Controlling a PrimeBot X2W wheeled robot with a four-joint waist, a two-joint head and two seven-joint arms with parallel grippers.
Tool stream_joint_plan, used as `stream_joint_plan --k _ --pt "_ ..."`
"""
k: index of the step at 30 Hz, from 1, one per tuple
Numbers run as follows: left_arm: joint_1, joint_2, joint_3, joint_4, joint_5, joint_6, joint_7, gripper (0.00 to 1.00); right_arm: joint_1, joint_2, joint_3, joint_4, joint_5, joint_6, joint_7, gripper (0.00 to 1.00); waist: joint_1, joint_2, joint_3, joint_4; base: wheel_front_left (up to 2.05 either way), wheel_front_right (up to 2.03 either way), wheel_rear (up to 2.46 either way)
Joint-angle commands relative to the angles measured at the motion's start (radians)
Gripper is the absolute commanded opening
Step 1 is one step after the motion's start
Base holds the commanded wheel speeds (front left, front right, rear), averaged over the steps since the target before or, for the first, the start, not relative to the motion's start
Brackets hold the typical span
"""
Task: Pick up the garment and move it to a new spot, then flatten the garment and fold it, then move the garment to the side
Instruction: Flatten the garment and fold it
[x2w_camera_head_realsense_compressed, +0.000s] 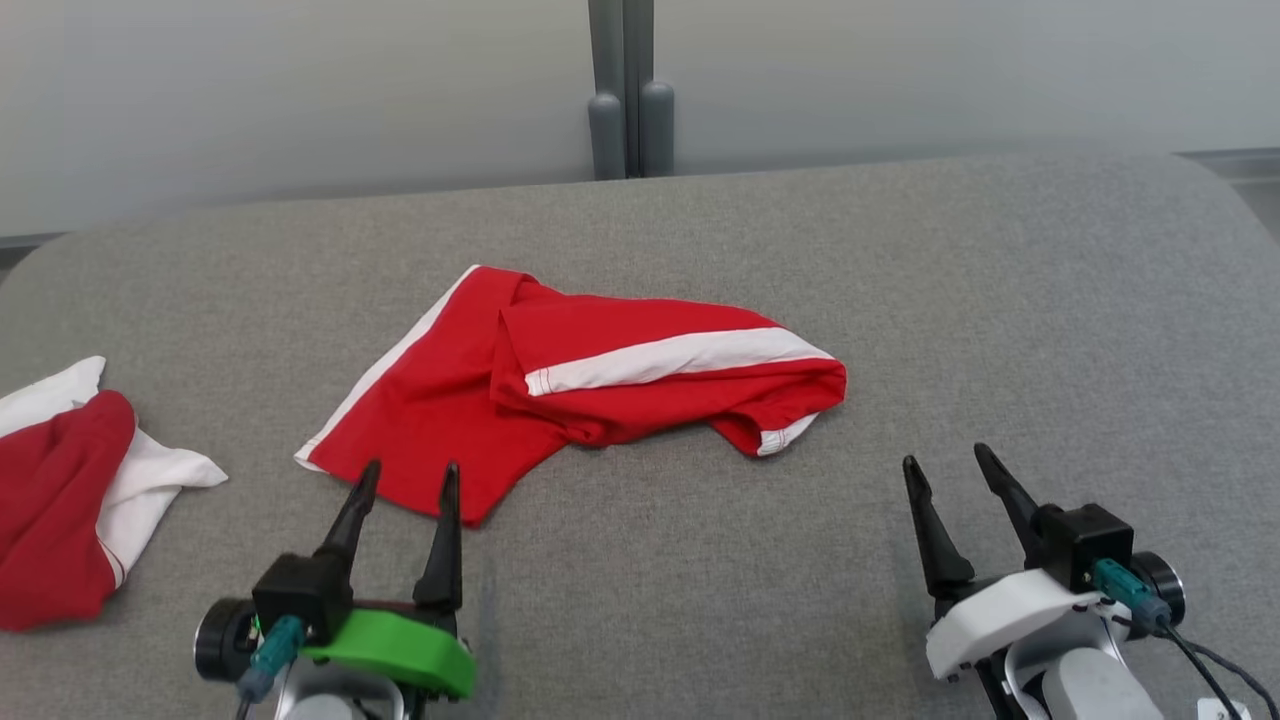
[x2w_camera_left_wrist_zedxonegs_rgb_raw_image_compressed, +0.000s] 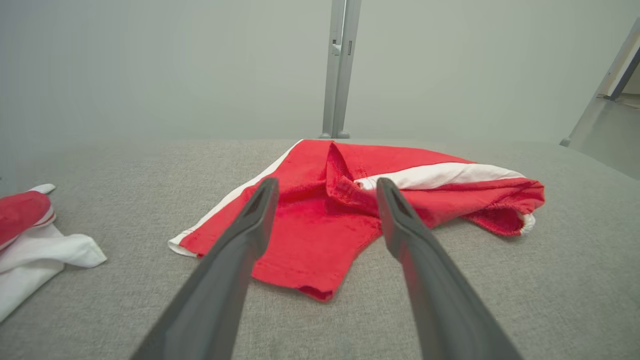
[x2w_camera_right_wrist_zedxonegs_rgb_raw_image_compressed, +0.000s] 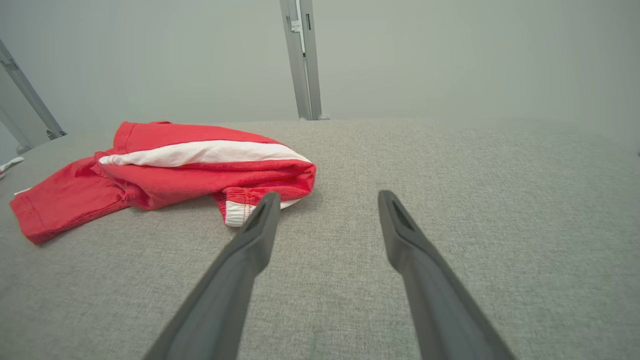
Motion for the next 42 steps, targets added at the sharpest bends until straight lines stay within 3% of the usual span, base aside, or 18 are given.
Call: stream_joint_plan --k 1,10,17,32,42 --pt "-0.038 0.004 -0.012 0.009 -0.01 -0.006 0.0 1.0 -0.022 -0.001 0.007 -0.007 -0.001 -0.001 0.0 1.0 0.0 0.0 0.054 -0.02 0.0 0.0 0.0" --pt "-0.257 0.004 -0.114 0.156 -0.065 -0.017 0.0 1.0 -0.103 -0.006 0.028 -0.011 0.003 -0.001 0.0 1.0 0.0 0.0 0.181 -0.089 0.0 0.0 0.0" --pt "-0.346 0.008 -0.102 0.274 -0.119 -0.017 0.0 1.0 -0.129 -0.004 0.018 -0.016 0.006 -0.001 0.0 1.0 0.0 0.0 0.226 -0.124 0.0 0.0 0.0" --pt "-0.372 0.017 -0.075 0.364 -0.21 -0.017 0.0 1.0 -0.144 0.005 0.005 -0.013 0.007 -0.001 0.0 1.0 0.0 0.0 0.243 -0.134 0.0 0.0 0.0" --pt "-0.386 0.031 -0.144 0.351 -0.266 -0.017 0.0 1.0 -0.149 0.009 0.014 -0.009 0.011 -0.001 0.0 1.0 0.0 0.0 0.242 -0.138 0.0 0.0 0.0"
